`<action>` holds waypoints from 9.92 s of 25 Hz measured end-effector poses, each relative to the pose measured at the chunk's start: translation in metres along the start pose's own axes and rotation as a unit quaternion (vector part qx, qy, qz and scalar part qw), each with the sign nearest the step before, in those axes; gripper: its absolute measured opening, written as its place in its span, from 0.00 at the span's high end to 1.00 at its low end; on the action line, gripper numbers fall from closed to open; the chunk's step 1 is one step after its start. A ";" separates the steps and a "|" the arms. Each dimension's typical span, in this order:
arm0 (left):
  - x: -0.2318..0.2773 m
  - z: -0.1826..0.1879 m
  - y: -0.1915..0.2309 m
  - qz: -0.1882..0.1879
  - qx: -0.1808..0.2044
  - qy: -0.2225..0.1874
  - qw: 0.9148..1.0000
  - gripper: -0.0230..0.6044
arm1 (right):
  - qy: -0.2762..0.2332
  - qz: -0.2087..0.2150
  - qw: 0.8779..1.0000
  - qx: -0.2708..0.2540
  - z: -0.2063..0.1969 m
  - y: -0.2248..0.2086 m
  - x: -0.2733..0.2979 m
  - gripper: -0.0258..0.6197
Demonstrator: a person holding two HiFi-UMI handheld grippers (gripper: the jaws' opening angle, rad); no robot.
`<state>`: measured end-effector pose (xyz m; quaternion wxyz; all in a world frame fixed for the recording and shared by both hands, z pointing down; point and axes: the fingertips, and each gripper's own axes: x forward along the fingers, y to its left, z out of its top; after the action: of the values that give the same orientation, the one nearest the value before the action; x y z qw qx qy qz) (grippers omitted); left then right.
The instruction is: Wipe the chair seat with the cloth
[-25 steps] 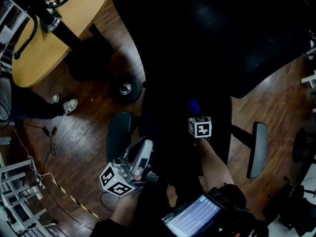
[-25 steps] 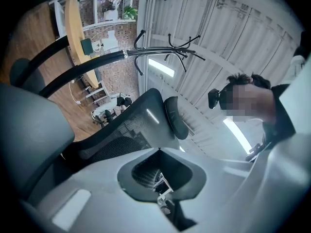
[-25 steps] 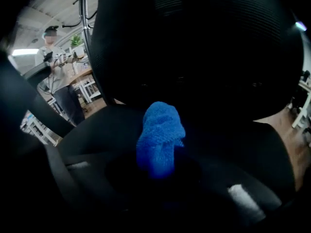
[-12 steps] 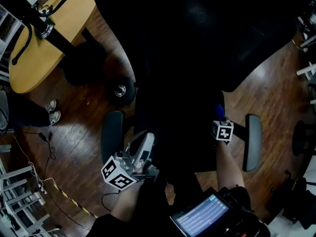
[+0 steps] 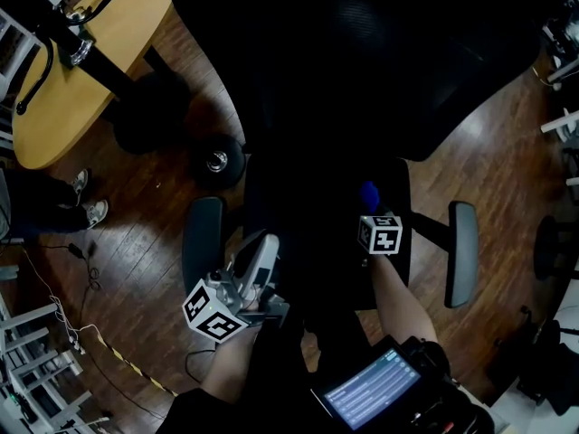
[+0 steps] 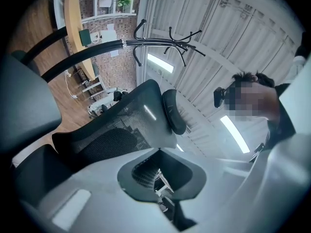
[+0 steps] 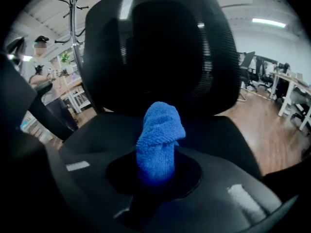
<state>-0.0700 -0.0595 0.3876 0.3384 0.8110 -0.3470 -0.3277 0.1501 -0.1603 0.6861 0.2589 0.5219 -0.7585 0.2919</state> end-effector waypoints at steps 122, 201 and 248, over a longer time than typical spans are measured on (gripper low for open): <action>-0.063 0.022 -0.028 0.017 0.007 -0.038 0.999 0.98 | 0.093 0.256 0.960 -0.059 -0.183 0.297 -0.076 0.89; -0.015 -0.007 0.000 0.014 -0.034 -0.014 0.999 0.98 | 0.008 -0.086 0.996 -0.021 0.039 -0.116 0.011 0.88; -0.020 -0.021 0.003 0.026 -0.025 -0.011 0.999 0.98 | 0.051 -0.070 0.996 -0.018 -0.004 -0.091 -0.013 0.88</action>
<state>-0.0656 -0.0390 0.4075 0.3631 0.7894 -0.3633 -0.3361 0.2408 -0.1752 0.6957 0.3261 0.5536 -0.7112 0.2852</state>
